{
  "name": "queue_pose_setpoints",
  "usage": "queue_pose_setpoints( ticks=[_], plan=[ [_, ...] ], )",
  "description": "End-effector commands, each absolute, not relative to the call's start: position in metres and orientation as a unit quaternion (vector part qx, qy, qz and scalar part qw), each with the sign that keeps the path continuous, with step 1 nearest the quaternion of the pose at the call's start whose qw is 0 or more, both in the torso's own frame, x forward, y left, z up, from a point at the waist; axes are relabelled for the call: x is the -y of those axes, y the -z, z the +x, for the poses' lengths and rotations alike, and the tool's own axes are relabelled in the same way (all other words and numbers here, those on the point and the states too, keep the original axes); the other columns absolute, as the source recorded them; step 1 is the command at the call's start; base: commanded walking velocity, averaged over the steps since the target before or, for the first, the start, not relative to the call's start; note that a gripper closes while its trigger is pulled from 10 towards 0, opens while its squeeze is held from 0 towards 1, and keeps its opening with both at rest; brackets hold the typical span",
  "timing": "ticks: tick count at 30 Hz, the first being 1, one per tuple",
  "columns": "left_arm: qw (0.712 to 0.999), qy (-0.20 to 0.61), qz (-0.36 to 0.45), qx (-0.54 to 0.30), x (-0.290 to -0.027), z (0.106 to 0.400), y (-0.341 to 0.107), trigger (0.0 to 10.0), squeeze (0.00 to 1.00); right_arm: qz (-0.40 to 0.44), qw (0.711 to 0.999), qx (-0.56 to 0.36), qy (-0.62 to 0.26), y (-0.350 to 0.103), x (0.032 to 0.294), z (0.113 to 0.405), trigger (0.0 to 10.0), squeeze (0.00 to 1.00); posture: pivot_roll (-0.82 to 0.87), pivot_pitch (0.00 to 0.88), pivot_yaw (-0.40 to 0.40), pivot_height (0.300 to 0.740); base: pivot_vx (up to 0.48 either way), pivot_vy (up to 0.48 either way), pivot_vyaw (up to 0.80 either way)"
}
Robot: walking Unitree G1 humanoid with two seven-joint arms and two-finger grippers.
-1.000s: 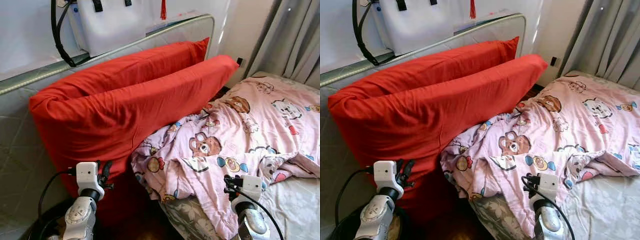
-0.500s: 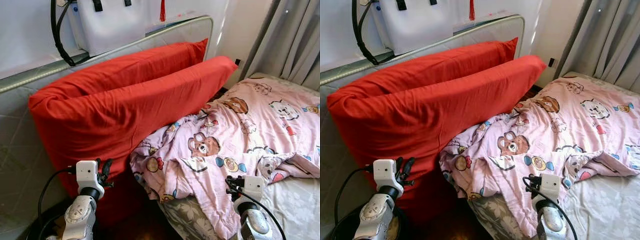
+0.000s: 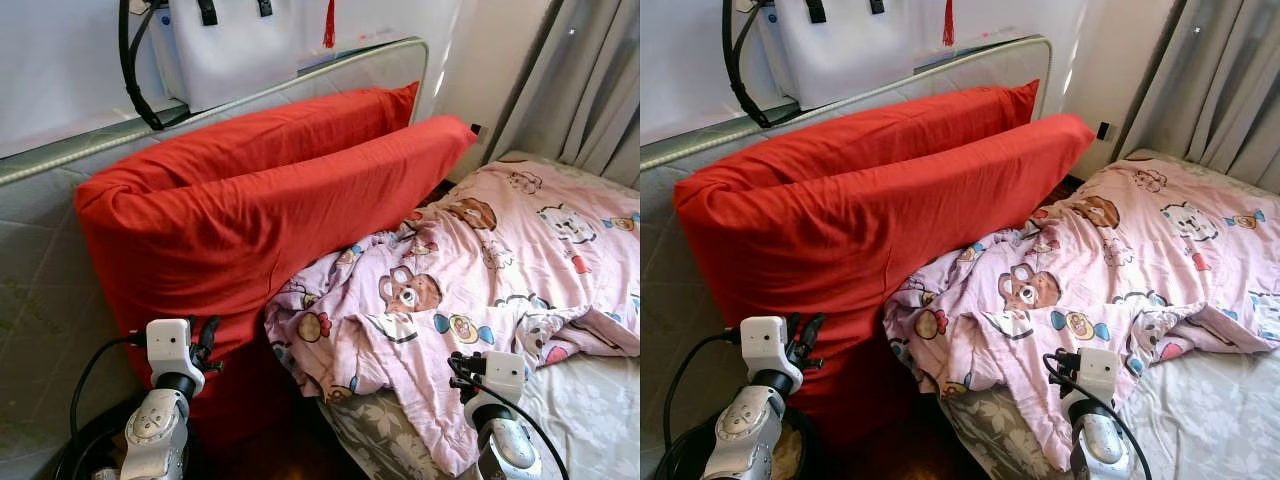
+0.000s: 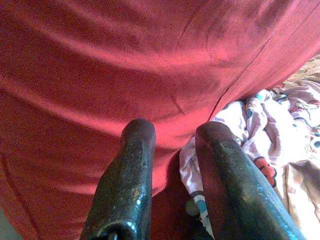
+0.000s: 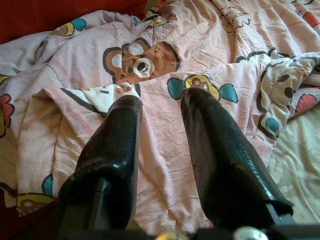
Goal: Clean up the room
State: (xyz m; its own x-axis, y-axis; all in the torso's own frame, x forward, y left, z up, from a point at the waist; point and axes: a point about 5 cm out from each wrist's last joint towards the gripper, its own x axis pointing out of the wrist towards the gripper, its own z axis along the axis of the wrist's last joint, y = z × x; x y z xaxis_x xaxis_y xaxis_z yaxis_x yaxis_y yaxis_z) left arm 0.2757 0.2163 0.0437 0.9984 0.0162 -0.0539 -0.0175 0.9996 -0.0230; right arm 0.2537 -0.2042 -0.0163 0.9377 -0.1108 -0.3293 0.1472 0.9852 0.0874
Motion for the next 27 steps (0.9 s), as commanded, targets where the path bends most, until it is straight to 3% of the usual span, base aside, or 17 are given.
queue_pose_setpoints(
  ticks=[1, 27],
  plan=[
    [1.000, -0.011, -0.014, -0.024, -0.2192, 0.2758, -0.0466, 10.0, 0.00, 0.054, 0.984, -0.158, 0.066, 0.0128, 0.2049, 0.2574, 10.0, 0.00, 0.05, 0.000, -0.039, 0.710, 0.000, 0.000, 0.00],
    [1.000, -0.004, -0.015, -0.027, -0.2154, 0.2772, -0.0484, 10.0, 0.00, 0.055, 0.984, -0.155, 0.067, 0.0111, 0.2013, 0.2606, 10.0, 0.00, 0.06, 0.000, -0.027, 0.710, 0.000, 0.000, 0.00]
  ],
)
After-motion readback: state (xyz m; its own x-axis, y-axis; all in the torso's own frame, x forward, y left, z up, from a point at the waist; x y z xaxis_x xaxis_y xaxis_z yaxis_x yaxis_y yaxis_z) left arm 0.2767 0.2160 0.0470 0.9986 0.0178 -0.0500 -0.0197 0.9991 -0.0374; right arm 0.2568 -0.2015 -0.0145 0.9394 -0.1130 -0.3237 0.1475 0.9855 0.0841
